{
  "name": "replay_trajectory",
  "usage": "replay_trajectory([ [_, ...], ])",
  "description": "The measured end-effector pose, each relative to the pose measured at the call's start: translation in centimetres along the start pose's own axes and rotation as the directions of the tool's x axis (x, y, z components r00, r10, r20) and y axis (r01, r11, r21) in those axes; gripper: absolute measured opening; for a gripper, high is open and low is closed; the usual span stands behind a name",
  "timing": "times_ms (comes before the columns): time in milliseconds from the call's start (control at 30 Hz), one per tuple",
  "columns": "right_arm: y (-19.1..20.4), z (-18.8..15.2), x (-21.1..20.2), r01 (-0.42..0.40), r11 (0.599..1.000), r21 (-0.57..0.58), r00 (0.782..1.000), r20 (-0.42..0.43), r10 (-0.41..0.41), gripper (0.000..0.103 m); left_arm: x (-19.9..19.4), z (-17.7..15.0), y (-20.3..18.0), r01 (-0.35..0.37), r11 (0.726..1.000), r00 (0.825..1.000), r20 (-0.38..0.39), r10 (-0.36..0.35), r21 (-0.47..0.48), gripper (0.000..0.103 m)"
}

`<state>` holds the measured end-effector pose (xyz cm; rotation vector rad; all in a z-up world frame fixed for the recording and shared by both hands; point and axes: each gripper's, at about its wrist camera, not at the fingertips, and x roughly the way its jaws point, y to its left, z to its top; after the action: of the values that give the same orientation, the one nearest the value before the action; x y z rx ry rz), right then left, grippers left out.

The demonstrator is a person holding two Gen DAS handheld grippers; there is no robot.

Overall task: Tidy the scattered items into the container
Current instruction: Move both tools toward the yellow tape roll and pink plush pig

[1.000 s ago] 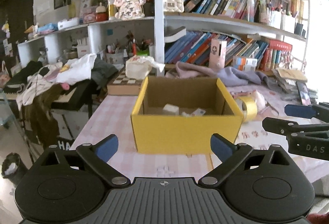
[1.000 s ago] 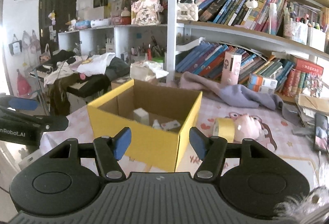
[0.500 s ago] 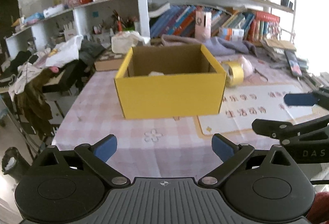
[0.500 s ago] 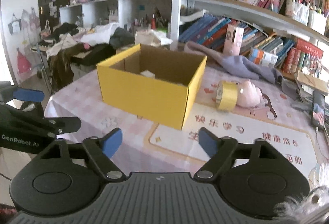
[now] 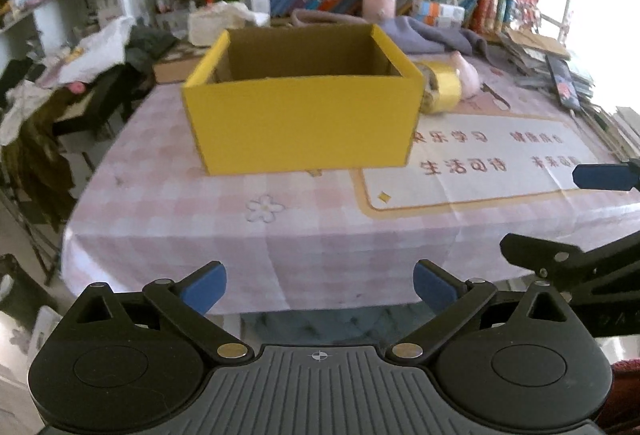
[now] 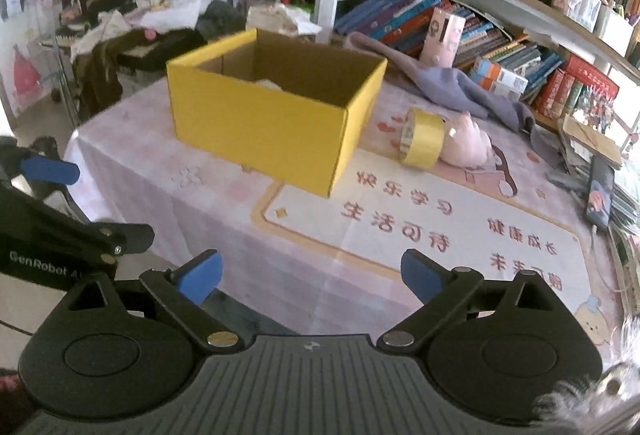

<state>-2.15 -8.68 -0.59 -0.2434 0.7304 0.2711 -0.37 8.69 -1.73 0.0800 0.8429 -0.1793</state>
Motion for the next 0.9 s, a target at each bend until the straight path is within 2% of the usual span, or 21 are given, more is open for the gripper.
replay_trajectory([
  [533,-6.3,-2.4,-0.2,0.155,0.981,0.119,0.986,-0.085,-0.145,0.100,3.7,2.9,-6.6,0.142,0.981,0.989,-0.050,-0.136,0.131,0.101],
  [700,-8.8,-3.3,-0.3,0.210,0.965,0.159,0.974,-0.120,-0.192,0.100,4.8,4.2,-9.1,0.188,0.965,0.982,-0.047,-0.183,0.183,0.101],
  [900,-12.3,-3.6,-0.3,0.287,0.932,0.223,0.957,-0.119,-0.266,0.100,5.6,6.2,-11.9,0.247,0.937,0.968,-0.015,-0.251,0.249,0.101],
])
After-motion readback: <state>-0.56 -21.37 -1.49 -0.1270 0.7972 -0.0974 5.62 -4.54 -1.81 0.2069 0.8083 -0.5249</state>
